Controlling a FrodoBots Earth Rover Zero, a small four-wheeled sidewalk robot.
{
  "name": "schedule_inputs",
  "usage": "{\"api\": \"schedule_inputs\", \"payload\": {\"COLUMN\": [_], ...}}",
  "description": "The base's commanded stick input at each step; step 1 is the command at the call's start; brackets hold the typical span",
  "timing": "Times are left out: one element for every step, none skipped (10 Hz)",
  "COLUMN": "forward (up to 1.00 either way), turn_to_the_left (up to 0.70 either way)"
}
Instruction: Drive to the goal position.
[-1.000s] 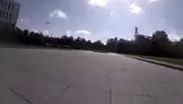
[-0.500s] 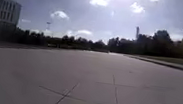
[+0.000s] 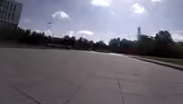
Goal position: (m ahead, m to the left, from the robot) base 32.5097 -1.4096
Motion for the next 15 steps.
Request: {"api": "schedule_inputs", "payload": {"forward": [0.7,0.7,0.7,0.7,0.7,0.7,0.7,0.7,0.7,0.7,0.7,0.7,0.7,0.7,0.7], "turn_to_the_left": [0.0,0.0,0.0,0.0,0.0,0.0,0.0,0.0,0.0,0.0,0.0,0.0,0.0,0.0,0.0]}}
